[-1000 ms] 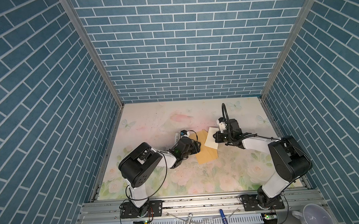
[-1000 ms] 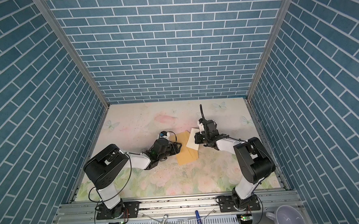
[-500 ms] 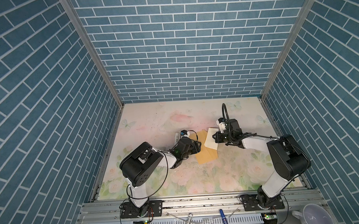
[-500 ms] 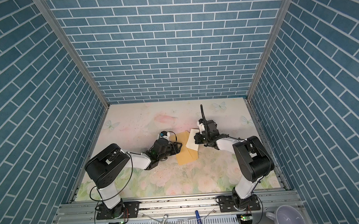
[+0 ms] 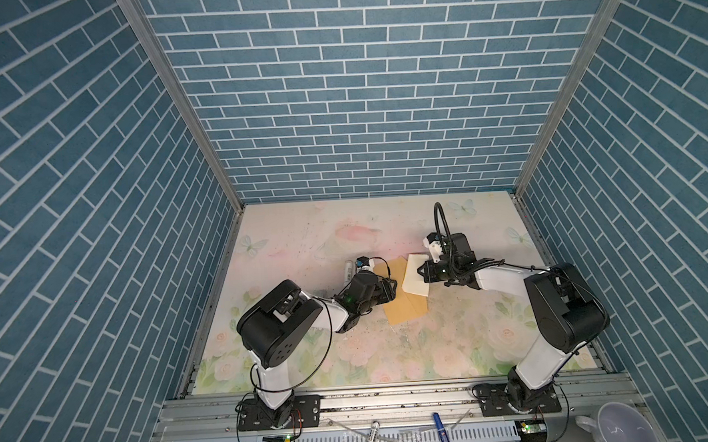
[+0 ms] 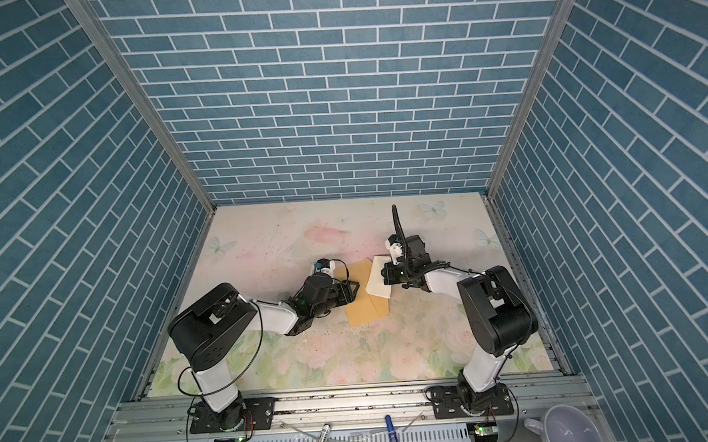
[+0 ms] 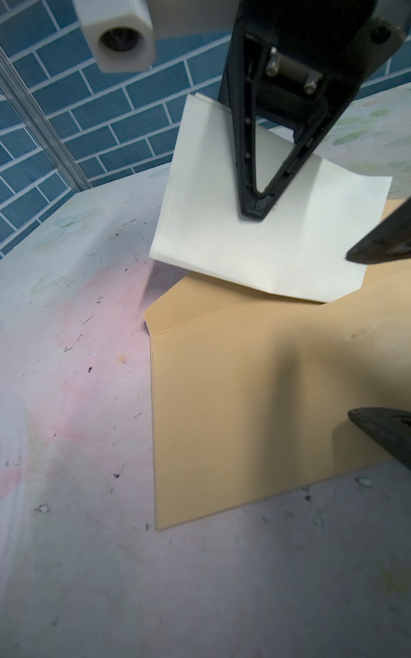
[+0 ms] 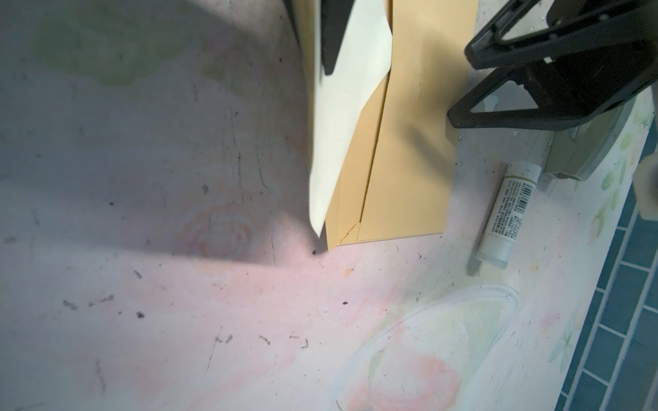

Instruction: Place the letter into the envelope and seal it

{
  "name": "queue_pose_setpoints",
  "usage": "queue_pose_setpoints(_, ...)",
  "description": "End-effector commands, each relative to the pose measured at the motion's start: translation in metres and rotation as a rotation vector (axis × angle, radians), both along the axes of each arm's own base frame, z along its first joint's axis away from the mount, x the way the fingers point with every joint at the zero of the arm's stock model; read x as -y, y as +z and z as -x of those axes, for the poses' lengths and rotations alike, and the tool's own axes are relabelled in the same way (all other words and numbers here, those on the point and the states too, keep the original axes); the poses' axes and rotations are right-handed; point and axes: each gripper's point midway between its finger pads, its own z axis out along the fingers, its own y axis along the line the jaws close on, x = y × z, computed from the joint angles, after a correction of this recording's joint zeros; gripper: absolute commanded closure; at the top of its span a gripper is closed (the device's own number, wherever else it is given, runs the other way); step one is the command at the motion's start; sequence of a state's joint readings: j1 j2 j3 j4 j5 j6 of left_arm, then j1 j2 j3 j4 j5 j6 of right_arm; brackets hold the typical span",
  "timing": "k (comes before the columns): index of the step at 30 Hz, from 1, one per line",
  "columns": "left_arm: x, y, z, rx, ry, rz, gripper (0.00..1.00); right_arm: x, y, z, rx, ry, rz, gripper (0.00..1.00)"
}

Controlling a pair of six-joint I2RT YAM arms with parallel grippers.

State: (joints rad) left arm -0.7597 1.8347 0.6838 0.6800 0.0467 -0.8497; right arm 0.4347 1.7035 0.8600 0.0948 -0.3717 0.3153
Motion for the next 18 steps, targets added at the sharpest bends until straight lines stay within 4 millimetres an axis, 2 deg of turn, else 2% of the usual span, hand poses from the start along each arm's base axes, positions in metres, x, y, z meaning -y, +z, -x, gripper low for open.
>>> queue_pose_setpoints(1,-0.007,-0.026,0.009,-0.06,-0.005,-0.043,0.35,-0.003,-0.007,0.007,-0.022,0.071,0.043,1.0)
queue_pose_setpoints(7,-0.005,-0.029,0.01,-0.068,-0.008,-0.039,0.35,0.001,-0.011,0.007,-0.03,0.073,0.079,1.0)
queue_pose_setpoints(11,-0.005,-0.029,0.01,-0.068,-0.009,-0.036,0.35,0.005,-0.008,0.003,-0.026,0.048,0.105,0.78)
queue_pose_setpoints(18,-0.006,-0.03,0.01,-0.069,-0.008,-0.037,0.35,0.015,0.011,-0.004,0.018,-0.016,0.12,0.55)
